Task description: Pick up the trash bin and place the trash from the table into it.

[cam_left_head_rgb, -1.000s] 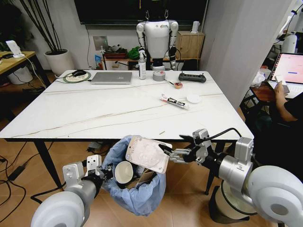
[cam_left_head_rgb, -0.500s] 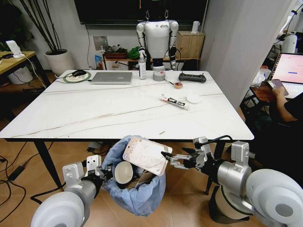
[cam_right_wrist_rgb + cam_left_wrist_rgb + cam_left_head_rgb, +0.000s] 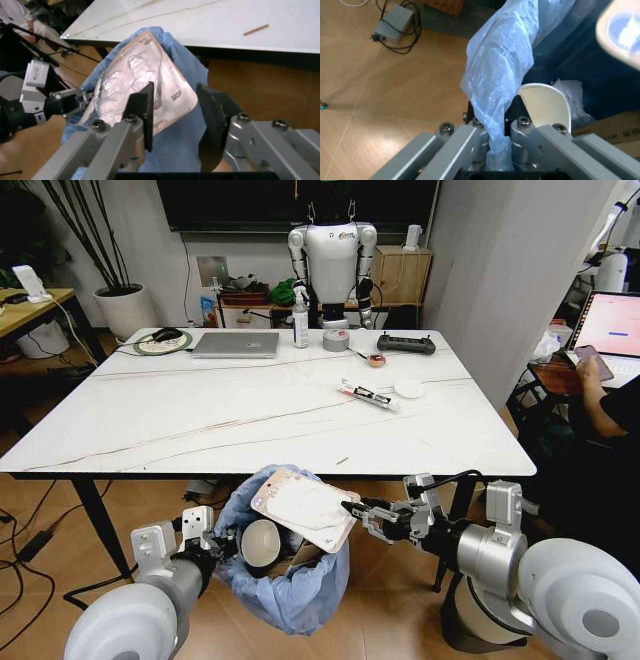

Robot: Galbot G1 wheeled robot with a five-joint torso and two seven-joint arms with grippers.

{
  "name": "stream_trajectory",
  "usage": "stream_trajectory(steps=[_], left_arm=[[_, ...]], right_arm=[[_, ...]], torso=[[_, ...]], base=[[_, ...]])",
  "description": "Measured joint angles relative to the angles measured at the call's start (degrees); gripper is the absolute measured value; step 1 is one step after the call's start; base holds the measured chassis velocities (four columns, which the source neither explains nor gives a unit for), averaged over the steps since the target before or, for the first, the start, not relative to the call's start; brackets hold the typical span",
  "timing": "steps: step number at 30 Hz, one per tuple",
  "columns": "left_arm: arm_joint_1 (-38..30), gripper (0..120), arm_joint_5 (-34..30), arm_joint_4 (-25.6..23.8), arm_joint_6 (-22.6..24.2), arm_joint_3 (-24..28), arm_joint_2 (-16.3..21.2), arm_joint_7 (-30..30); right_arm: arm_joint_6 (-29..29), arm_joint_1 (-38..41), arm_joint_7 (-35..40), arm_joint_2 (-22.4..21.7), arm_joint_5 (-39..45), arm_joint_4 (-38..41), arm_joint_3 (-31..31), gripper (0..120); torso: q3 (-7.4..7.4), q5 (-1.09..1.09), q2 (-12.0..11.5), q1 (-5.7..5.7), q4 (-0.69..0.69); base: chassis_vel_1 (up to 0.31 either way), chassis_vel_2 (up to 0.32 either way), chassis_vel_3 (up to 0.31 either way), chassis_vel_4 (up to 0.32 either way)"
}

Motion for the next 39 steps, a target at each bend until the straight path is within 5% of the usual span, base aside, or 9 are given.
stream_trajectory(steps=[8,39], left_arm=[[-0.37,0,-0.20,0.00,0.00,0.01,0.08,0.00],[-0.69,0,-0.19,0.70,0.00,0.04,-0.07,0.03]], right_arm=[[-0.03,-0.23,-1.33,0.24,-1.44,-0.03,-0.17,0],[-0.55,0.56,-6.55,-0.73,-2.03,-0.04,1.74,5]], torso=[[0.00,0.00,-0.01,0.00,0.00],[0.00,0.00,-0.01,0.00,-0.01]], base=[[0.000,0.000,0.000,0.000],[0.000,0.000,0.000,0.000]])
